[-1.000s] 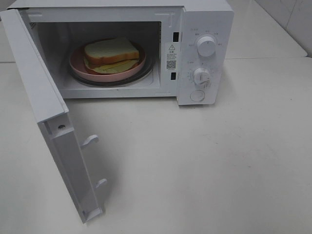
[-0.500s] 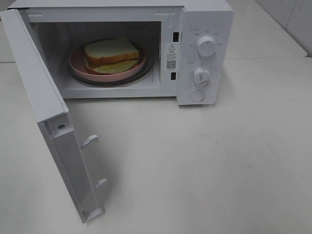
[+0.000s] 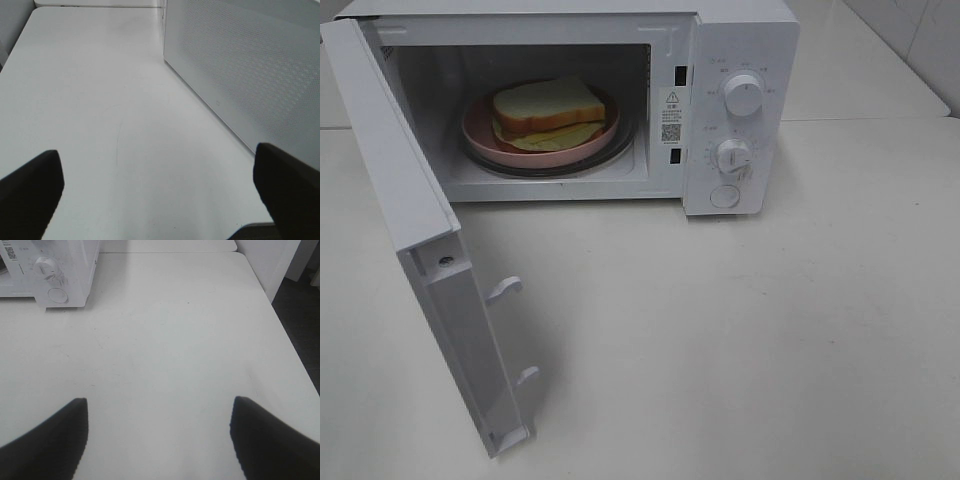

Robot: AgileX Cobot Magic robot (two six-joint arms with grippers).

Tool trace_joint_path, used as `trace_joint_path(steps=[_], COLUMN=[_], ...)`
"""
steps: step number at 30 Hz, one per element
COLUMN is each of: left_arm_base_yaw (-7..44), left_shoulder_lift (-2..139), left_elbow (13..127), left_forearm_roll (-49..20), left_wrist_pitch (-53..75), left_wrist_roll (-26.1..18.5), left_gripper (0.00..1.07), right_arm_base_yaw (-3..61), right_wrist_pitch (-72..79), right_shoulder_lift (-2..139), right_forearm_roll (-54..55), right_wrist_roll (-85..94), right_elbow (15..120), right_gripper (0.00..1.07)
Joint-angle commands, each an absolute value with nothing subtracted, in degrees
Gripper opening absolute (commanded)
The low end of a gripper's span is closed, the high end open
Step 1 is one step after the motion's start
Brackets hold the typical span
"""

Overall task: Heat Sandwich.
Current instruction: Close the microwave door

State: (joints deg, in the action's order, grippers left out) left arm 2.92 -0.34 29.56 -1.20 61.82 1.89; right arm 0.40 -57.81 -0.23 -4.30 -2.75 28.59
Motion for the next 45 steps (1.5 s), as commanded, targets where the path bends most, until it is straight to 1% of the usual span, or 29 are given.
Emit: trace_joint_path(steps=[1, 7, 13, 14, 15, 16, 18, 19, 20, 22, 23, 24, 25, 27, 28, 29, 31, 33, 42, 44, 45], left_arm_base_yaw=[3.2, 3.2, 3.2, 3.2, 3.2, 3.2, 3.2, 3.2, 3.2, 3.2, 3.2, 3.2, 3.2, 3.2, 3.2, 3.2, 3.2, 3.2, 3.2, 3.2, 3.2], left_shoulder_lift=[-0.7, -0.7, -0.1, 1.3, 1.3, 2.4, 4.8, 7.4, 7.4, 9.9, 11.1, 13.6, 13.6, 16.9, 19.8, 21.1, 22.7, 26.6, 36.0, 39.1, 39.1], left_elbow=[29.5, 29.5, 31.9, 32.9, 32.9, 33.1, 33.1, 33.1, 33.1, 33.0, 33.0, 33.0, 33.0, 32.8, 32.8, 32.8, 32.8, 32.8, 32.7, 30.5, 30.5], left_forearm_roll=[-1.3, -1.3, 0.7, 1.7, 1.7, 2.3, 3.0, 3.2, 3.2, 3.2, 3.2, 3.4, 3.4, 3.5, 3.6, 3.8, 4.0, 4.2, 4.2, 4.2, 4.2], left_wrist_pitch=[61.3, 61.2, 58.3, 56.8, 56.8, 56.0, 54.5, 52.7, 52.7, 51.4, 50.7, 49.3, 49.3, 46.9, 45.4, 44.6, 43.4, 37.0, 23.1, 15.8, 15.8], left_wrist_roll=[2.0, 2.1, 2.3, 2.3, 2.3, 2.3, 2.3, 2.3, 2.3, 2.3, 2.3, 2.3, 2.3, 2.3, 2.3, 2.2, 2.1, 2.1, 2.1, 2.1, 2.1], left_gripper=[0.98, 0.98, 0.98, 0.95, 0.95, 0.92, 0.84, 0.69, 0.69, 0.51, 0.44, 0.3, 0.3, 0.18, 0.07, 0.01, 0.0, 0.0, 0.0, 0.0, 0.0], right_arm_base_yaw=[0.0, 0.0, 0.0, 0.0, 0.0, 0.0, 0.0, 0.0, 0.0, 0.0, 0.0, 0.0, 0.0, 0.0, 0.0, 0.0, 0.0, 0.0, 0.0, 0.0, 0.0], right_wrist_pitch=[-57.0, -57.0, -57.0, -57.0, -57.0, -57.0, -57.0, -57.0, -57.0, -57.0, -57.0, -57.0, -57.0, -57.0, -57.0, -57.0, -57.0, -57.0, -57.0, -57.0, -57.0], right_shoulder_lift=[-1.8, -1.8, -1.8, -1.8, -1.8, -1.8, -1.8, -1.8, -1.8, -1.8, -1.8, -1.8, -1.8, -1.8, -1.8, -1.8, -1.8, -1.8, -1.8, -1.8, -1.8], right_forearm_roll=[-4.1, -4.1, -4.1, -4.1, -4.1, -4.1, -4.1, -4.1, -4.1, -4.1, -4.1, -4.1, -4.1, -4.1, -4.1, -4.1, -4.1, -4.1, -4.1, -4.1, -4.1], right_wrist_roll=[-2.0, -2.0, -2.0, -2.0, -2.0, -2.0, -2.0, -2.0, -2.0, -2.0, -2.0, -2.0, -2.0, -2.0, -2.0, -2.0, -2.0, -2.0, -2.0, -2.0, -2.0], right_elbow=[28.5, 28.5, 28.5, 28.5, 28.5, 28.5, 28.5, 28.5, 28.5, 28.5, 28.5, 28.5, 28.5, 28.5, 28.5, 28.5, 28.5, 28.5, 28.5, 28.5, 28.5], right_gripper=[0.75, 0.75, 0.75, 0.75, 0.75, 0.75, 0.75, 0.75, 0.75, 0.75, 0.75, 0.75, 0.75, 0.75, 0.75, 0.75, 0.75, 0.75, 0.75, 0.75, 0.75])
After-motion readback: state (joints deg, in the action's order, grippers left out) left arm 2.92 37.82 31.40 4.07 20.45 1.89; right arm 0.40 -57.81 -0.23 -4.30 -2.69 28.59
